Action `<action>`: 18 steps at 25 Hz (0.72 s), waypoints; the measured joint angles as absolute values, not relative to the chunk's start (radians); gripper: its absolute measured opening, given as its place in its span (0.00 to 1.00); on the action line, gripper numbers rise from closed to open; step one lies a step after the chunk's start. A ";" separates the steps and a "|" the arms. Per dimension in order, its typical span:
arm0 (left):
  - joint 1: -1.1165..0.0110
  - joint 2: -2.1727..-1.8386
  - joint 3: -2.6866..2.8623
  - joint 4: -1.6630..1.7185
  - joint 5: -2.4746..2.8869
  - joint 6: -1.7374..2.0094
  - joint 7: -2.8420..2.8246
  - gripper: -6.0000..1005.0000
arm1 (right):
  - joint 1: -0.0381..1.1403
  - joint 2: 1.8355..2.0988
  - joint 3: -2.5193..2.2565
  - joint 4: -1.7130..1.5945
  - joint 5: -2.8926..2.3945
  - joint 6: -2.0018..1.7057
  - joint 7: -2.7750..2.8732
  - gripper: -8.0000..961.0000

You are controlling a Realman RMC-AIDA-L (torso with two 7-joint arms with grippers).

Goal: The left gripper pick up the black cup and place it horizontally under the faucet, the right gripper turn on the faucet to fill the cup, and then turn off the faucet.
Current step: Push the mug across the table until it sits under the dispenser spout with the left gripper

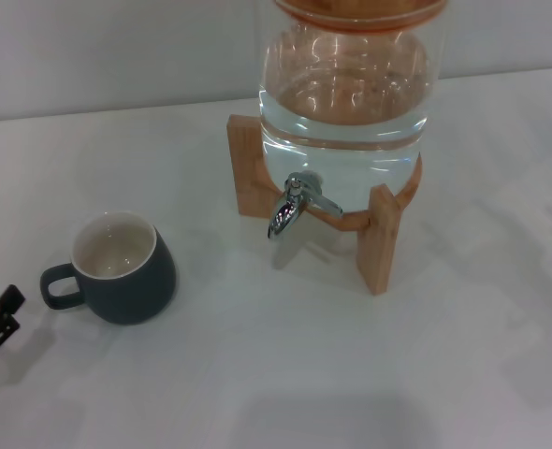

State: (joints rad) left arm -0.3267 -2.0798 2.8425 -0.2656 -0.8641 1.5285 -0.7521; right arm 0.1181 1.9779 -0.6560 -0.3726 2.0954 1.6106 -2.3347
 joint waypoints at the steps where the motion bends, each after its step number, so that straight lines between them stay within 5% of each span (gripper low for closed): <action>1: -0.328 -2.080 2.842 -0.258 -0.860 1.518 -0.744 0.85 | 0.118 1.979 -0.655 -0.373 2.095 1.611 -2.335 0.85; 18: -0.367 -2.080 2.842 -0.175 -0.815 1.334 -0.700 0.83 | 0.134 1.987 -0.658 -0.374 2.095 1.597 -2.335 0.85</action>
